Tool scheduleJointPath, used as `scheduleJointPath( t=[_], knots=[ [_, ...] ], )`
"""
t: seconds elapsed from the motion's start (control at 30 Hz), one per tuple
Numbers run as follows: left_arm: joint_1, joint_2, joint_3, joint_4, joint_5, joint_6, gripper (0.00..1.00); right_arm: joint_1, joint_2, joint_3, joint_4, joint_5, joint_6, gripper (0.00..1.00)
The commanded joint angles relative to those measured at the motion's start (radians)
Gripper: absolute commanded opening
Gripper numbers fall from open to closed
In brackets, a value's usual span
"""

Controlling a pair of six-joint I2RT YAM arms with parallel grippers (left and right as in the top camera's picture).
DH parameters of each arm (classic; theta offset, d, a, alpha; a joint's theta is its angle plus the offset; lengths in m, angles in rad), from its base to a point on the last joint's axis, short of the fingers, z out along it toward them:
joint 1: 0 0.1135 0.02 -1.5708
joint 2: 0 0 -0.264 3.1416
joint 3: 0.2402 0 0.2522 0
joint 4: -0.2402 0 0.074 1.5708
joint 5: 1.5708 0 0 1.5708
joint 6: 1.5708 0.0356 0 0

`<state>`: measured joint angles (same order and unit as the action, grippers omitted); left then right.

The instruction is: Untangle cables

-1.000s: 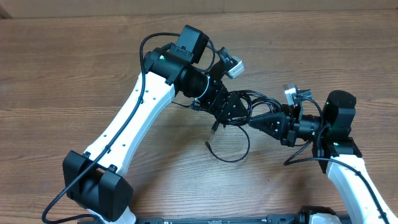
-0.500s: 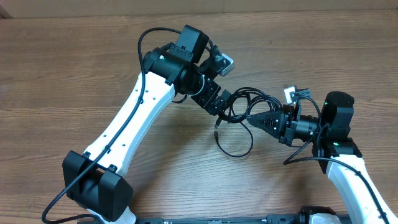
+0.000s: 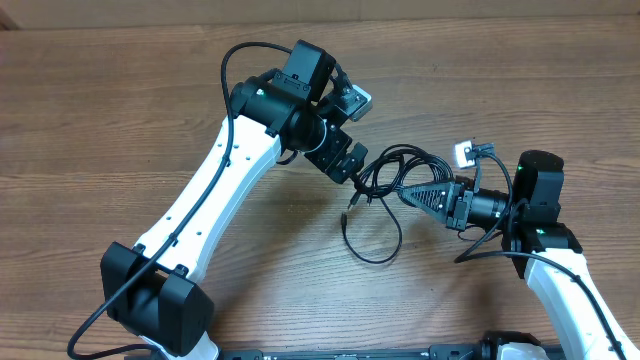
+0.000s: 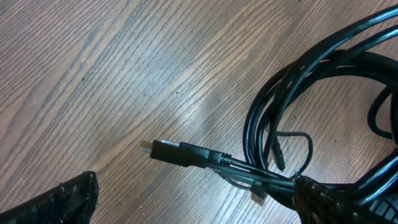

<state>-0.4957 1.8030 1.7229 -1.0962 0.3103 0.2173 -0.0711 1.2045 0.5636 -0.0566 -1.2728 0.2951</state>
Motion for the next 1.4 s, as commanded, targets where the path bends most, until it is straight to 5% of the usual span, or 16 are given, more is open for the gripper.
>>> scheduleJointPath(
  t=[0.0,0.4,0.83,1.37],
  knots=[
    [-0.001,-0.005,0.013,0.000,-0.007,0.011,1.00,0.003,-0.003,0.013,0.015,-0.005,0.147,0.04],
    [-0.002,-0.005,0.013,0.000,-0.007,0.011,1.00,0.003,-0.003,0.013,0.188,0.111,0.565,0.04],
    [-0.002,-0.005,0.013,0.000,-0.007,0.011,1.00,0.003,-0.003,0.013,0.439,0.253,0.868,0.04],
    [-0.002,-0.005,0.013,0.000,-0.007,0.011,1.00,0.003,-0.003,0.013,0.497,0.330,1.173,0.04]
  ],
)
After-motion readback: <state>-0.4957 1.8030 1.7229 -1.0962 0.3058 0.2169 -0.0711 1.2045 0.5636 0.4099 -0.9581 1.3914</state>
